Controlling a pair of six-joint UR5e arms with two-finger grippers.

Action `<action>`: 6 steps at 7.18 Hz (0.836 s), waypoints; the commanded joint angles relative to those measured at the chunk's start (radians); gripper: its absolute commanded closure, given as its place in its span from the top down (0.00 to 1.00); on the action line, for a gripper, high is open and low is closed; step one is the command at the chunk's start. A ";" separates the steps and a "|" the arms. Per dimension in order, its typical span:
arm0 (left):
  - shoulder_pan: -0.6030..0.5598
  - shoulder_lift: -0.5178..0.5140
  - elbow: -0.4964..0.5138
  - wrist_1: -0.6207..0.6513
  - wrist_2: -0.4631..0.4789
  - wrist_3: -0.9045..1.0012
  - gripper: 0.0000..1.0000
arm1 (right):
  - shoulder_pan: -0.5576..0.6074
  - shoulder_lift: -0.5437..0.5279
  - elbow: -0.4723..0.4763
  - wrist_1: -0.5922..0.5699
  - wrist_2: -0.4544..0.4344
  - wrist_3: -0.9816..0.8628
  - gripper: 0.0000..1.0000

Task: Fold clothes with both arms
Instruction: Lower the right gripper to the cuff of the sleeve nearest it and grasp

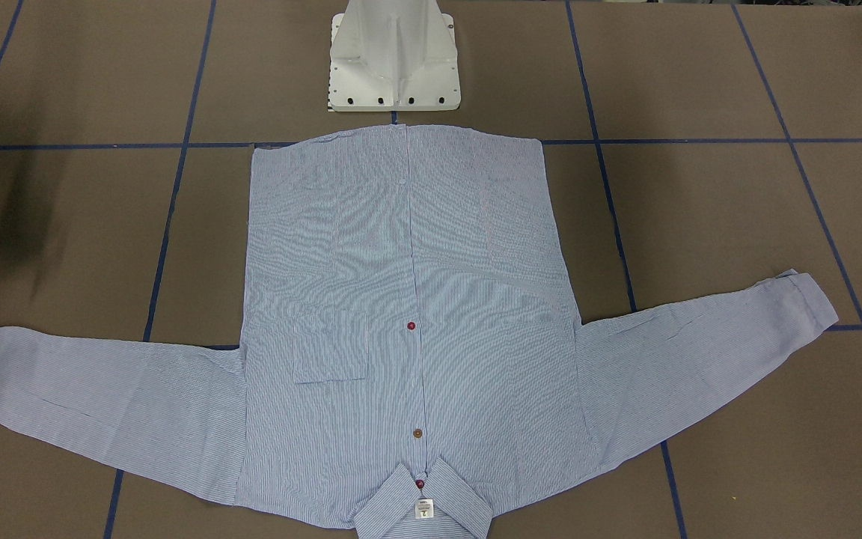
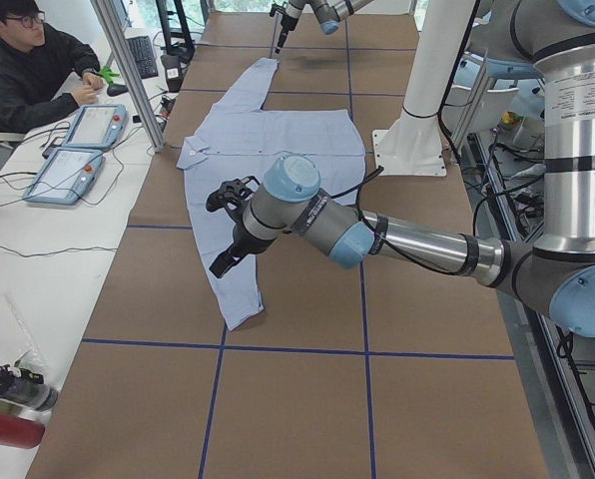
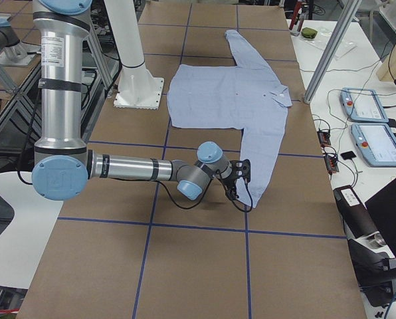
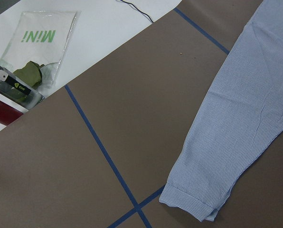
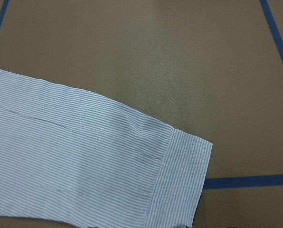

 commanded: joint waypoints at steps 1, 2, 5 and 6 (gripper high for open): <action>0.000 0.001 0.000 -0.001 0.000 0.000 1.00 | -0.014 0.044 -0.068 0.010 -0.031 0.001 0.89; 0.000 0.001 0.002 0.001 0.000 0.000 1.00 | -0.018 0.044 -0.090 0.034 -0.031 0.001 0.86; 0.000 0.004 0.000 -0.001 0.000 0.003 1.00 | -0.031 0.044 -0.122 0.060 -0.031 0.003 0.72; 0.000 0.006 0.002 -0.001 0.000 0.005 1.00 | -0.031 0.043 -0.124 0.060 -0.031 0.003 0.68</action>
